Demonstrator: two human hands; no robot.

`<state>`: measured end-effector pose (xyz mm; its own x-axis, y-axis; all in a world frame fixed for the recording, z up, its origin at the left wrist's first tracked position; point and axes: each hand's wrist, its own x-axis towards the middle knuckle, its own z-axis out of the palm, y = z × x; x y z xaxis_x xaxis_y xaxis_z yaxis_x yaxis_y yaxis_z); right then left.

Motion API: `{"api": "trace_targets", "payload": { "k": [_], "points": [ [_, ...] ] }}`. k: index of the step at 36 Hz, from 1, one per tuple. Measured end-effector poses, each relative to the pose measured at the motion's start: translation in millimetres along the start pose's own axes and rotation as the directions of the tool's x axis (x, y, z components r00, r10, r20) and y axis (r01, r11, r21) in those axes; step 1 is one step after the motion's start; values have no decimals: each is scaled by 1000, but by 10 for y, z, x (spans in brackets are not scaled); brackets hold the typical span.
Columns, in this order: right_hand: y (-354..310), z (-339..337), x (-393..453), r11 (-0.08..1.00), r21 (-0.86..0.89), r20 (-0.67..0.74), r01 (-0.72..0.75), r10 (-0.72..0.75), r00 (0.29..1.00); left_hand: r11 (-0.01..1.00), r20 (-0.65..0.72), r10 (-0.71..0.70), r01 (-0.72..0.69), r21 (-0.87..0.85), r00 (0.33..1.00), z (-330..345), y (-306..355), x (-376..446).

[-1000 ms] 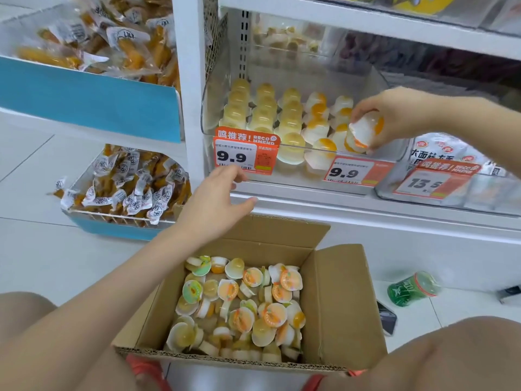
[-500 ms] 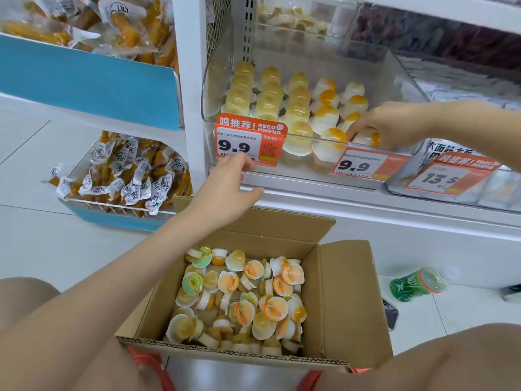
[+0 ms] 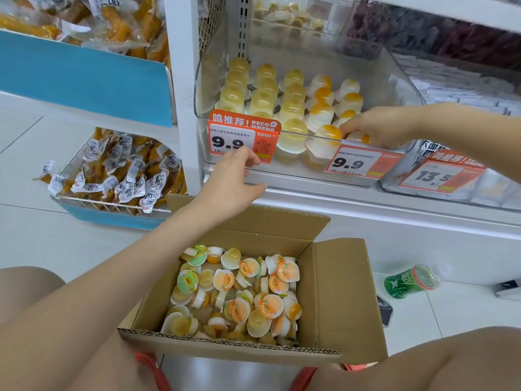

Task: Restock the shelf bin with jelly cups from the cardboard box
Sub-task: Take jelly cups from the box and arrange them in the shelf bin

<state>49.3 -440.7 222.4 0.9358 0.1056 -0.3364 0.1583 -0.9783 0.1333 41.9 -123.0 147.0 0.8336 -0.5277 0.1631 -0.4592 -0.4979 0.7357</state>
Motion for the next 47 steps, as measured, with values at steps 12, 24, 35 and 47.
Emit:
{"api": "trace_targets", "payload": {
  "k": [12,24,35,47],
  "points": [
    [-320,-249,-345,995,71,46,-73,70,996,1000,21,11,-11,-21,1000,-50,-66,-96],
    [-738,-332,-960,811,579,-414,83,205,887,998,69,-43,46,-42,997,13,-223,-427],
    [-1786,1651,-420,756,654,82,29,-108,991,926,475,-333,186,329,815,642,-1165,-738],
    [-2195,3252,451,741,654,288,-153,-58,956,817,518,-553,302,491,653,1569,-2298,-893]
  ]
}}
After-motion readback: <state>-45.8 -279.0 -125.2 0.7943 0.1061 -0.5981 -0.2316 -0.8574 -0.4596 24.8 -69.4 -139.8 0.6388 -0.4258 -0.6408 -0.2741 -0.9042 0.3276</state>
